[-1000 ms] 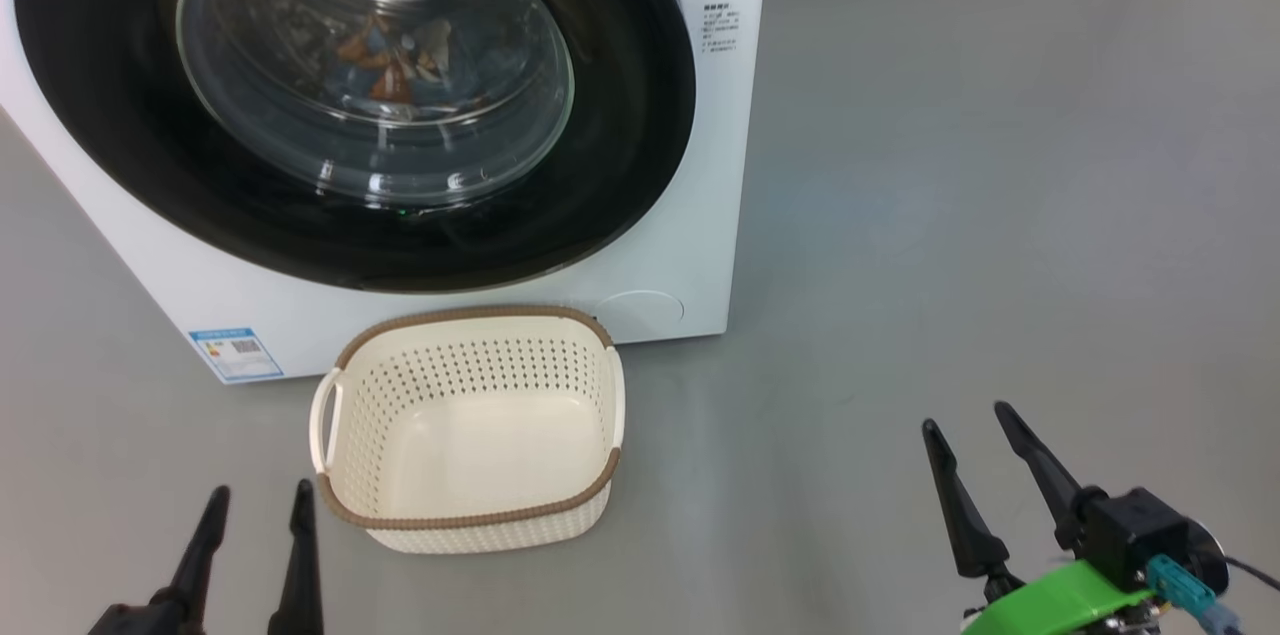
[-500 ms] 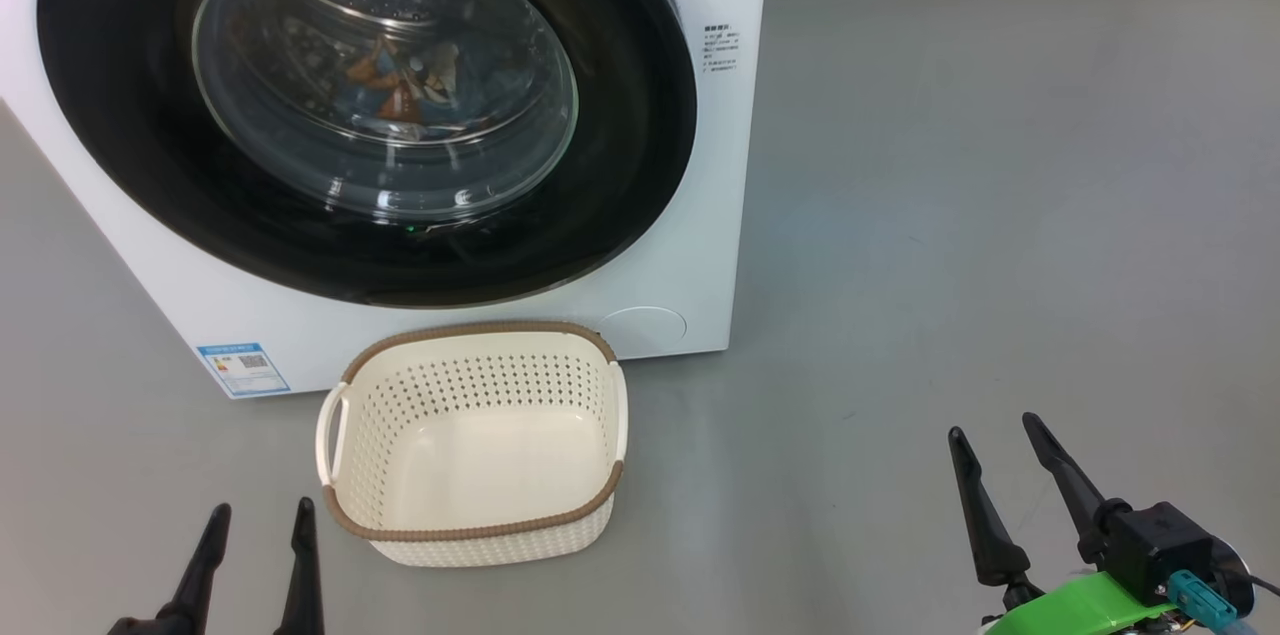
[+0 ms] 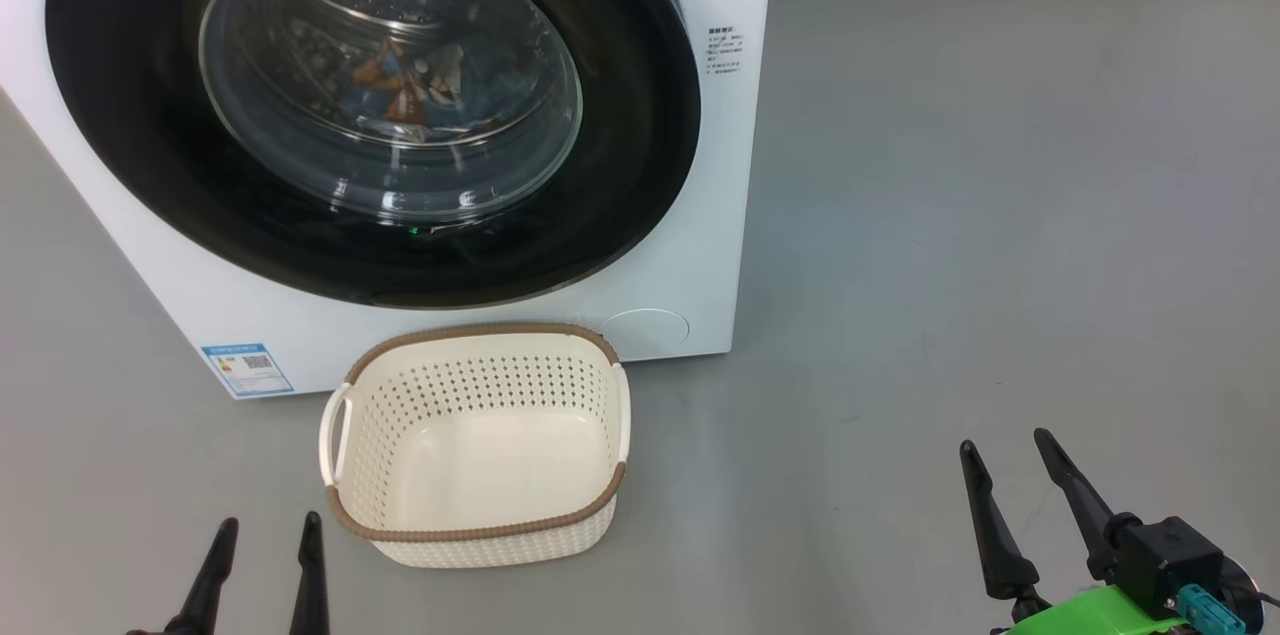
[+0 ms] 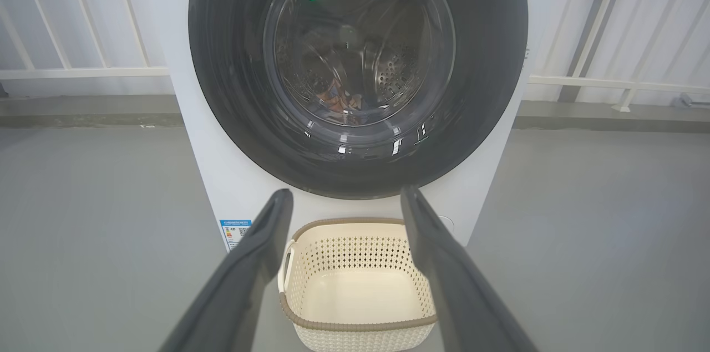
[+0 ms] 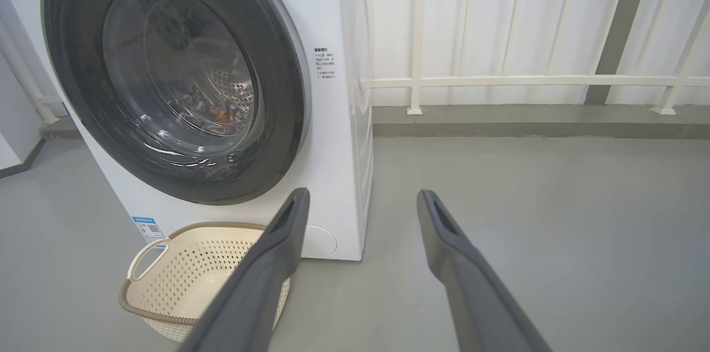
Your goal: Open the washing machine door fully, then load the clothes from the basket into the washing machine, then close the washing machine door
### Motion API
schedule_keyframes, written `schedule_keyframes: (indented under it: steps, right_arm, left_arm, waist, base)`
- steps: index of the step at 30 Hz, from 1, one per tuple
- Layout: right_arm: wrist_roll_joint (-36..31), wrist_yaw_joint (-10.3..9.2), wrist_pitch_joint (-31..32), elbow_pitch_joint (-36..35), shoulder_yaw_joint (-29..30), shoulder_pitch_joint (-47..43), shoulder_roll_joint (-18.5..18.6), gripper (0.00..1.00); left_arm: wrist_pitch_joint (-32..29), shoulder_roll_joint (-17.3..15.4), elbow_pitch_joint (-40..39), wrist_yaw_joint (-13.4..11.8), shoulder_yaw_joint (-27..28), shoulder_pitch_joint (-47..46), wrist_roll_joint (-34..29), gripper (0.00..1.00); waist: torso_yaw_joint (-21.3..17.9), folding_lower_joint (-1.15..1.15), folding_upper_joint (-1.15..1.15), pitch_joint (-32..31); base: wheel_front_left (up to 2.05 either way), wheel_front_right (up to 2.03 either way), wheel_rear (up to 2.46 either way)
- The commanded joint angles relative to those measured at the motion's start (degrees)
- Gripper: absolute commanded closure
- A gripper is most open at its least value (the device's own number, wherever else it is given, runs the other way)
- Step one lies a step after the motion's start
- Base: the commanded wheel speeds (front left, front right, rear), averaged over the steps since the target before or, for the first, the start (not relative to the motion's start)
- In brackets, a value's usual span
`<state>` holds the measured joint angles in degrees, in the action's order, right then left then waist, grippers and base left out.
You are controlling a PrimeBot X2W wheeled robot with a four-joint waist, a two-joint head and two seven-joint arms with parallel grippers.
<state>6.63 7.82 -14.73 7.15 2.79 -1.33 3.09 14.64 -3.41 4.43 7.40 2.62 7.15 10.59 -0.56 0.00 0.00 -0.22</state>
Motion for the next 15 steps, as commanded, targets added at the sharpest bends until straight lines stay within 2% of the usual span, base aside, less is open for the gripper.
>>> schedule_keyframes:
  steps: [1,15]
  right_arm:
    - [-0.4,-0.33,-0.3,-1.4,-1.1,0.4,0.1,0.00]
    - [-1.0,-0.33,-0.3,-1.0,-1.6,0.8,-0.1,0.00]
  left_arm:
    - [0.4,-0.3,-1.5,0.1,2.0,-1.1,-0.8,0.00]
    - [0.4,0.0,-1.7,0.1,1.7,-1.1,-1.2,0.00]
  waist:
    - [0.0,0.00,0.00,0.0]
    - [0.6,0.00,0.00,0.1]
  base:
    - [0.00,0.00,0.00]
    - [0.00,0.00,0.00]
